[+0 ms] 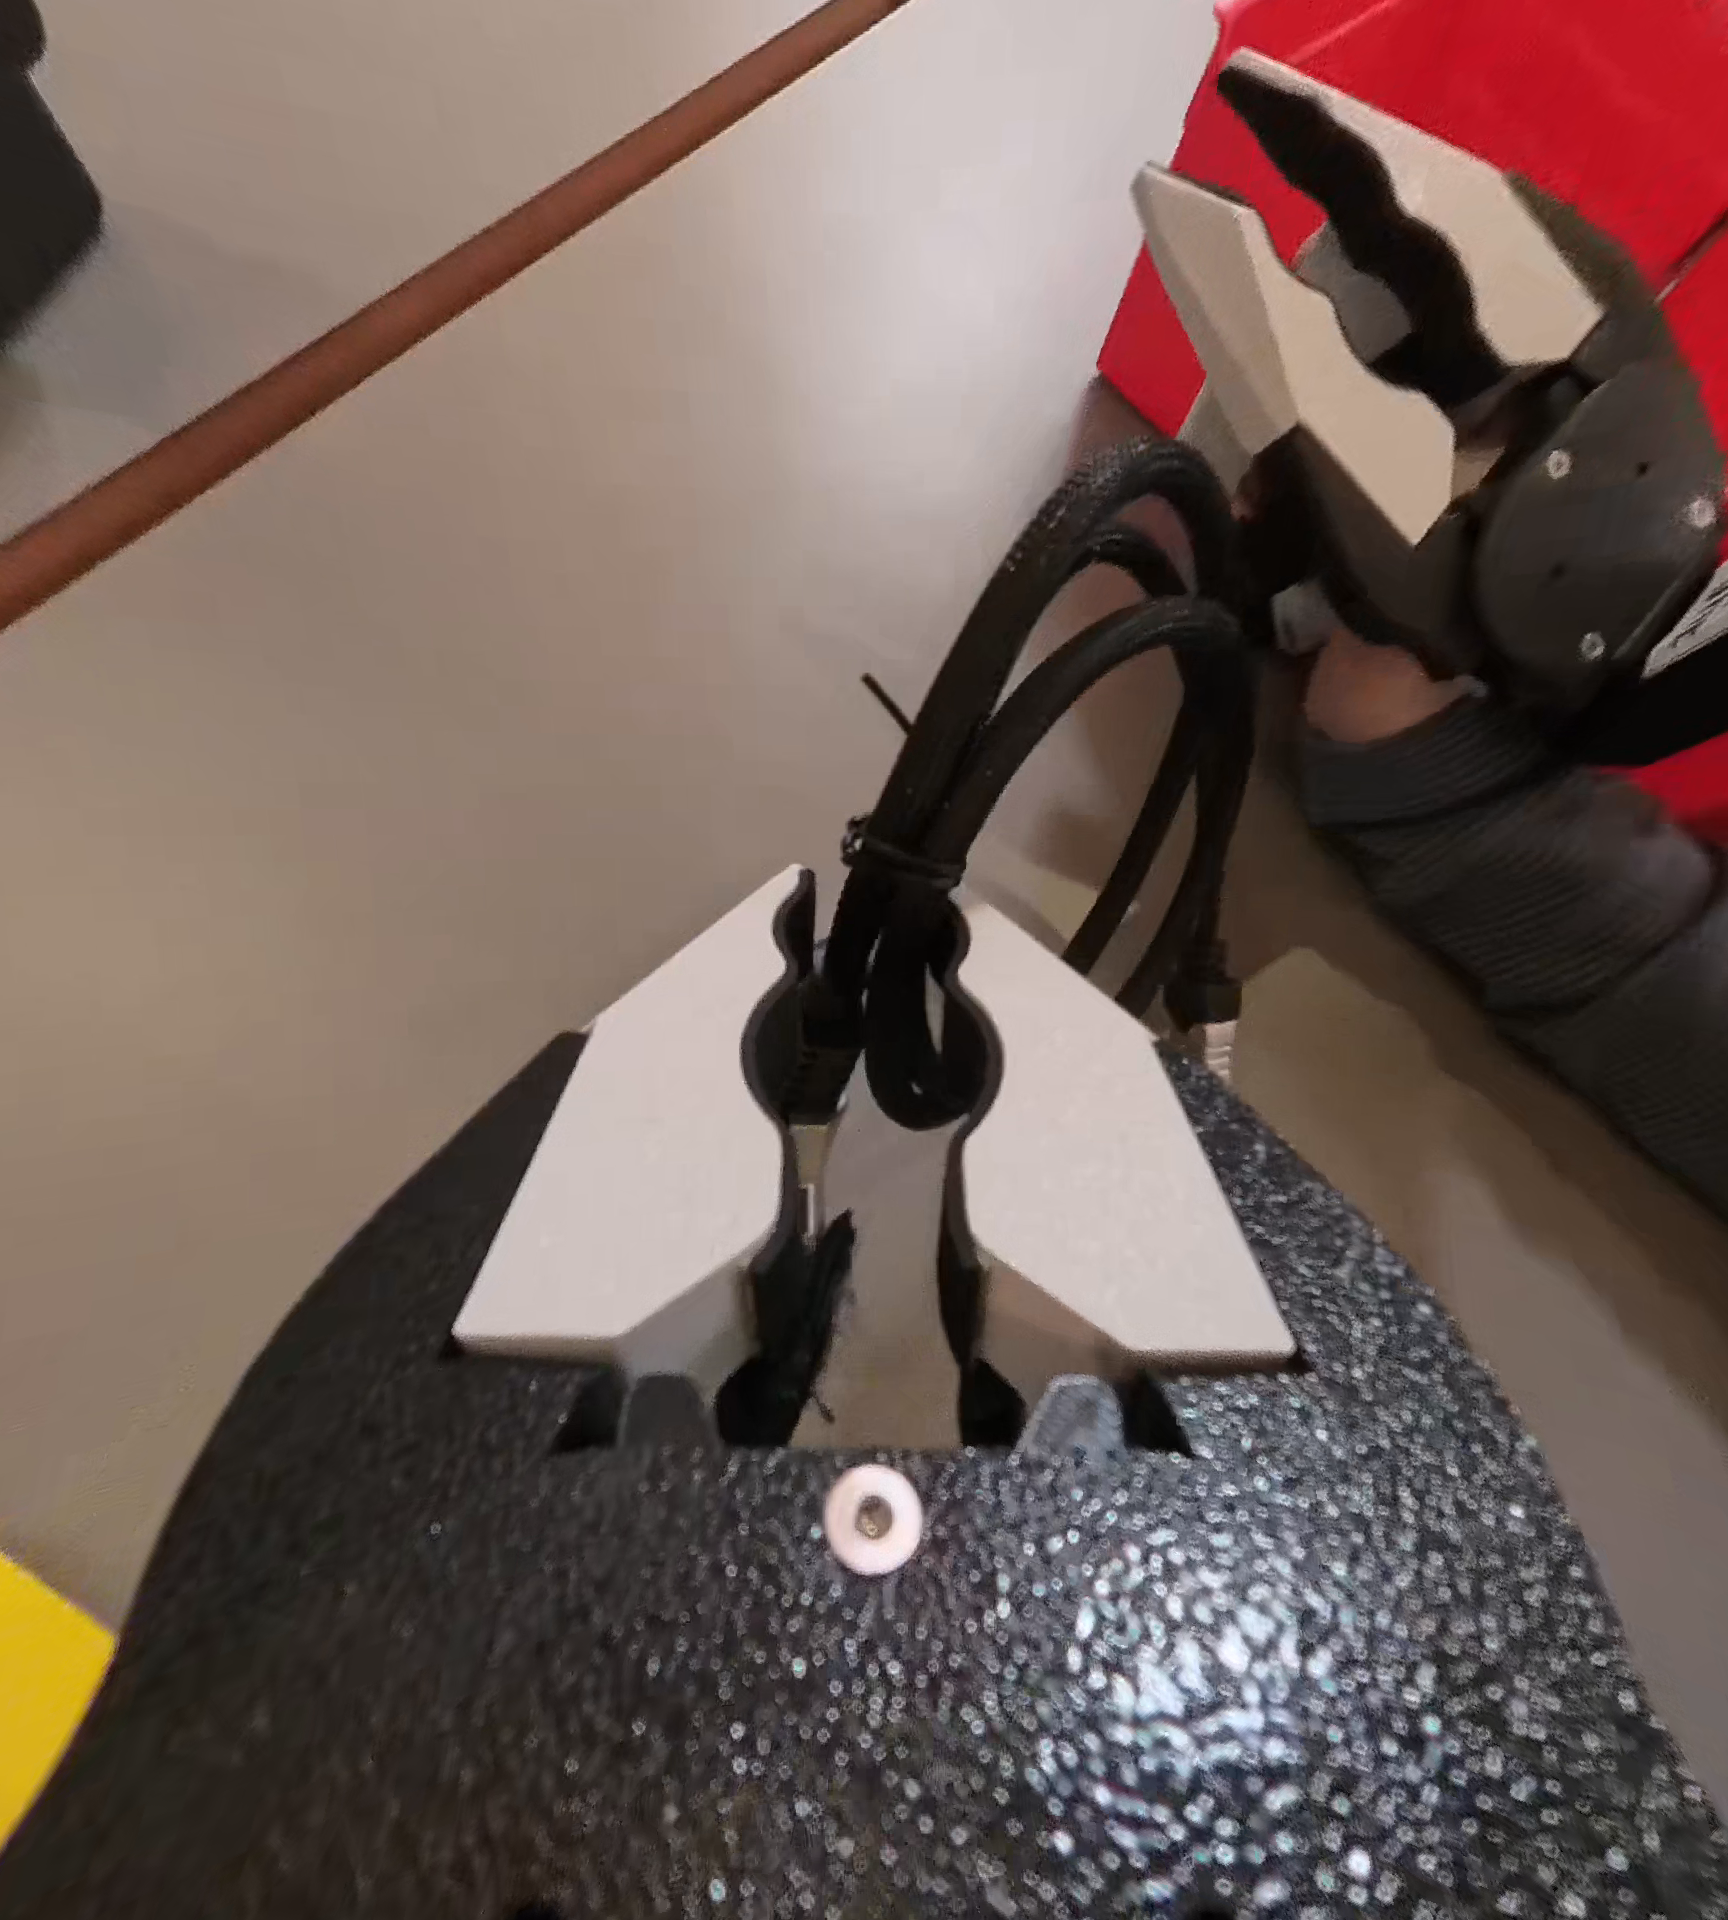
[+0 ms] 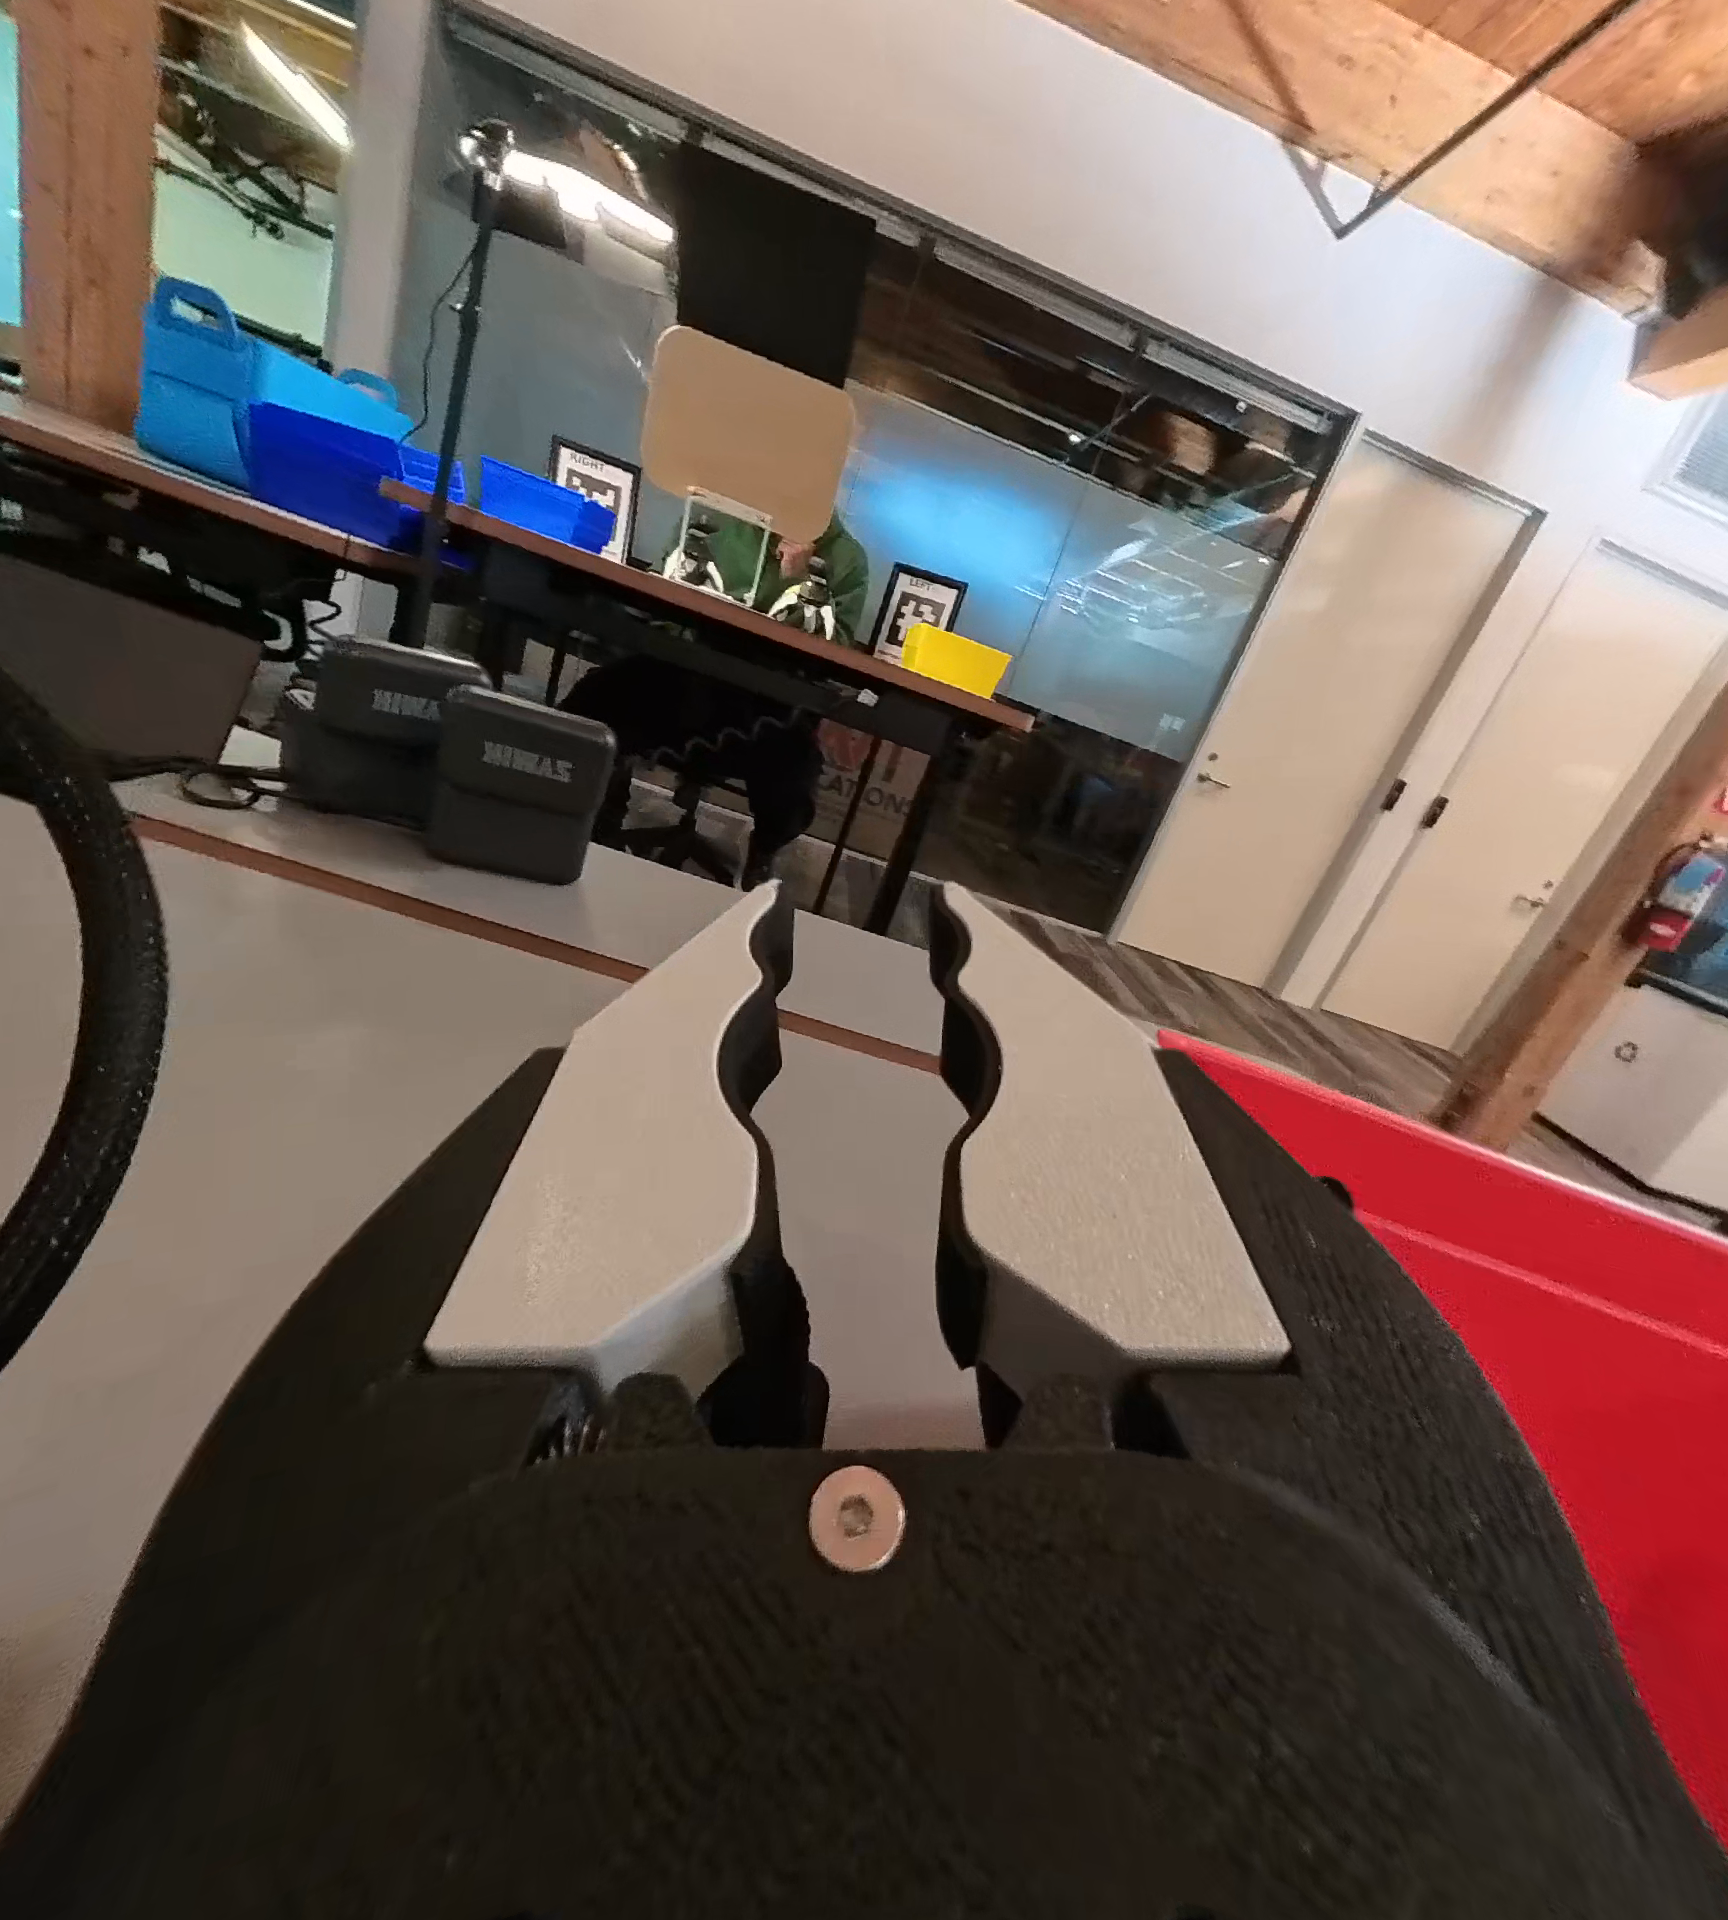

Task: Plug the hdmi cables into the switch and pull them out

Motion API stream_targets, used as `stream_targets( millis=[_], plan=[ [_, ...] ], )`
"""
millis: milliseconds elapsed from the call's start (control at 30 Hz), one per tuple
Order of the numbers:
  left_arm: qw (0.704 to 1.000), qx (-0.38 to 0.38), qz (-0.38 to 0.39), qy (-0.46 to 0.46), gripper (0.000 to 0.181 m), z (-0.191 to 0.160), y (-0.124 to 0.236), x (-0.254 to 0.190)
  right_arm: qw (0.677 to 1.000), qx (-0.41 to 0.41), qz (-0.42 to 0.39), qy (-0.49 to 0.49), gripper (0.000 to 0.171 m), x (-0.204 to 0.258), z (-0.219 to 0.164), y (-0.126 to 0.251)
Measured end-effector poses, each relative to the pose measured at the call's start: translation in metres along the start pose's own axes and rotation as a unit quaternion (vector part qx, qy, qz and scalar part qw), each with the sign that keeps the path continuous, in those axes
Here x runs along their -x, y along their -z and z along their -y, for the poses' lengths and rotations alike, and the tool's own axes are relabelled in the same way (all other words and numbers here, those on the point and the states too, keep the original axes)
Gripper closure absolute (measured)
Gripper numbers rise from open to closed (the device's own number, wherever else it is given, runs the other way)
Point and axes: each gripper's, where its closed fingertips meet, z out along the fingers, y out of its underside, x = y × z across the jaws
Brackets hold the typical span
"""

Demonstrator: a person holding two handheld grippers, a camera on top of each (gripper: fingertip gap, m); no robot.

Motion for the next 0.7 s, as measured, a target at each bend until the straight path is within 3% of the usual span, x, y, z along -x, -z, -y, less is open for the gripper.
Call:
stream_targets(
  millis=[100,167,233,400,500,600,700],
  plan=[
    [1.0,-0.005,0.002,0.025,0.158,0.001,0.001,0.003,1.0,-0.005,0.014,0.0,0.147,0.01,0.004,0.0],
    [0.999,0.0,0.024,0.032,0.125,0.0,0.003,0.007,0.999,-0.008,0.03,0.023,0.147,0.021,0.006,0.0],
    [0.998,-0.007,0.057,0.006,0.106,0.001,0.011,0.008,0.998,-0.009,0.045,0.043,0.147,0.031,0.007,0.001],
    [0.985,-0.049,0.127,-0.11,0.102,0.019,0.071,-0.005,0.997,-0.006,0.055,0.053,0.148,0.037,0.006,0.001],
    [0.977,-0.052,0.163,-0.125,0.103,0.021,0.124,-0.001,0.998,-0.003,0.051,0.044,0.148,0.034,0.005,0.001],
    [0.973,-0.018,0.208,-0.094,0.103,-0.004,0.176,0.018,0.998,-0.002,0.049,0.043,0.148,0.033,0.005,0.002],
    [0.959,0.04,0.275,-0.057,0.102,-0.053,0.221,0.047,0.998,-0.002,0.05,0.045,0.148,0.034,0.005,0.001]
  ],
)
